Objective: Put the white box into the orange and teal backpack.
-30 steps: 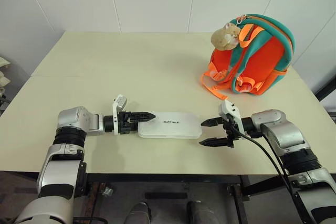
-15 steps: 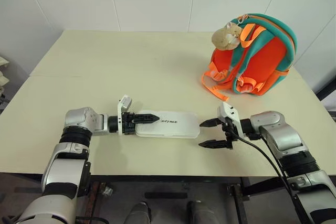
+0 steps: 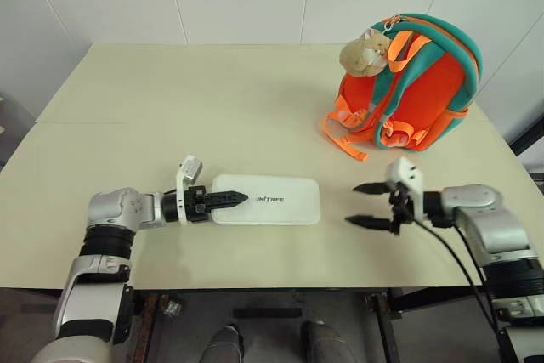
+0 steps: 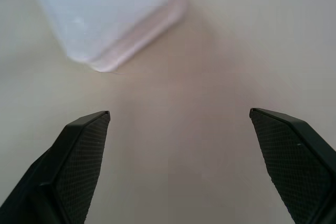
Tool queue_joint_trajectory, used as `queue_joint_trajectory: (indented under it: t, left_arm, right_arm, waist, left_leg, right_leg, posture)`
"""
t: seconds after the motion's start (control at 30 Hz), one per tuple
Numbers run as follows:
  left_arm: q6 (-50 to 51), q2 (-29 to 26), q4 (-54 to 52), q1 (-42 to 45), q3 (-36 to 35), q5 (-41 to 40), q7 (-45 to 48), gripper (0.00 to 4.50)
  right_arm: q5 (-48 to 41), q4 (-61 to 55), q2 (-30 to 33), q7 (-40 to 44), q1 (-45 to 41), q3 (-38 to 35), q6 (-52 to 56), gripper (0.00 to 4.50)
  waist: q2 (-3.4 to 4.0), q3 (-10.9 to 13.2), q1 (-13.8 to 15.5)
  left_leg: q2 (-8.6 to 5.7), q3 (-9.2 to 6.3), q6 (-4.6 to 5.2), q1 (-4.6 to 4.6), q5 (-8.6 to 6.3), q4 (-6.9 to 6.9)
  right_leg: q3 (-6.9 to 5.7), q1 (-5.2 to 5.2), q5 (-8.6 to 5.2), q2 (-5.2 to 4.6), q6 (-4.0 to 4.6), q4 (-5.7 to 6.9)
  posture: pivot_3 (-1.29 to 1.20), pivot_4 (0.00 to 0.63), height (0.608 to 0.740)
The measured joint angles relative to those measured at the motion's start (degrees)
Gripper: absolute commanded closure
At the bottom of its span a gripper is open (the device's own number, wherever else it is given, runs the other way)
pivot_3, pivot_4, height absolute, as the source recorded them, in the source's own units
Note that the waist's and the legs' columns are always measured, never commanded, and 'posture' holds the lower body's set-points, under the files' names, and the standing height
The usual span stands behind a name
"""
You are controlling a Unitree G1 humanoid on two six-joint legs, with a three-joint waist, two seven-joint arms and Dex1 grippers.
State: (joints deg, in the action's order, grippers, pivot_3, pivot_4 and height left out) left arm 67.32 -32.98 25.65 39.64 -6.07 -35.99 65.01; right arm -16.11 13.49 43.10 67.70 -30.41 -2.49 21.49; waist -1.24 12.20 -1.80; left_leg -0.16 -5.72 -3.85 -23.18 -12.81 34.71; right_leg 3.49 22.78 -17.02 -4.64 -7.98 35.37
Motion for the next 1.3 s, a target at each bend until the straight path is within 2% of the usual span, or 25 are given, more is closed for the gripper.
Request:
queue_joint_trajectory:
  t: [0.2,0.4,0.63,0.8,0.9,1.03,1.23,1.3]
  left_arm:
    - [-4.71,-5.06,-8.73,-4.58,-3.95,-0.78,0.55,3.21]
    - [-4.85,-5.67,-13.55,-6.96,-5.1,-1.99,-0.54,3.21]
    - [-4.71,-5.14,-18.32,-10.05,-6.51,-4.44,-2.81,3.21]
    - [-4.94,-5.44,-19.29,-12.27,-9.84,-5.76,-5.05,3.21]
    - [-5.5,-5.45,-19.34,-13.19,-11.05,-5.99,-6.15,3.21]
    - [-5.85,-5.44,-20.73,-13.52,-12.34,-6.91,-7.65,3.21]
    - [-7.05,-5.43,-21.08,-14.59,-15.02,-8.42,-9.17,3.21]
    - [-7.71,-5.44,-21.07,-14.96,-15.84,-8.74,-9.37,3.21]
  right_arm:
    - [1.04,14.48,1.63,-7.29,-10.5,-5.2,-2.86,0.0]
    - [4.5,28.73,-1.0,-14.44,-23.29,-5.28,-9.3,0.0]
    - [7.78,48.71,-11.08,-21.42,-38.25,-4.62,-18.16,0.0]
    - [9.59,56.03,-15.35,-22.67,-42.31,-4.34,-23.02,0.0]
    - [11.1,58.71,-17.0,-24.19,-43.1,-4.13,-26.01,0.61]
    - [12.02,59.66,-18.5,-24.35,-43.16,-4.4,-29.75,1.94]
    - [8.61,59.67,-20.51,-15.95,-43.15,-7.57,-32.71,3.97]
    - [6.74,58.36,-20.98,-11.54,-42.92,-8.2,-31.84,4.45]
  waist:
    - [0.01,0.02,-0.05]
    - [0.01,0.04,-0.13]
    - [0.0,0.07,-1.37]
    - [0.0,0.07,-1.49]
    - [0.0,0.07,-1.54]
    - [0.0,0.07,-1.68]
    - [0.0,0.07,-2.51]
    - [0.0,0.07,-2.85]
  left_leg:
    - [0.0,0.06,0.0,0.02,0.0,-0.03]
    - [0.03,0.05,-0.01,0.02,0.01,-0.19]
    - [0.06,0.1,-0.35,-0.03,0.21,-0.5]
    - [0.07,0.11,-0.57,-0.14,0.35,-0.7]
    - [0.07,0.13,-0.58,-0.15,0.37,-0.7]
    - [0.07,0.12,-0.58,-0.11,0.41,-0.69]
    - [0.08,0.1,-0.52,-0.06,0.44,-0.67]
    - [0.08,0.1,-0.51,-0.06,0.45,-0.66]
  right_leg:
    - [0.02,0.0,-0.03,-0.01,0.05,0.0]
    - [0.0,0.05,-0.07,0.01,0.12,-0.03]
    - [0.07,0.36,-0.1,0.02,0.17,0.08]
    - [0.08,0.65,-0.15,0.04,0.24,0.28]
    - [0.09,0.66,-0.16,0.04,0.24,0.29]
    - [0.1,0.66,-0.16,0.04,0.24,0.38]
    - [0.11,0.69,-0.16,0.08,0.25,0.59]
    - [0.11,0.7,-0.16,0.08,0.24,0.61]
  posture:
    - [0.0,0.15,0.74]
    - [0.0,0.15,0.74]
    - [0.0,0.15,0.74]
    - [0.0,0.15,0.74]
    - [0.0,0.15,0.74]
    - [0.0,0.15,0.74]
    - [0.0,0.15,0.74]
    - [0.0,0.15,0.74]
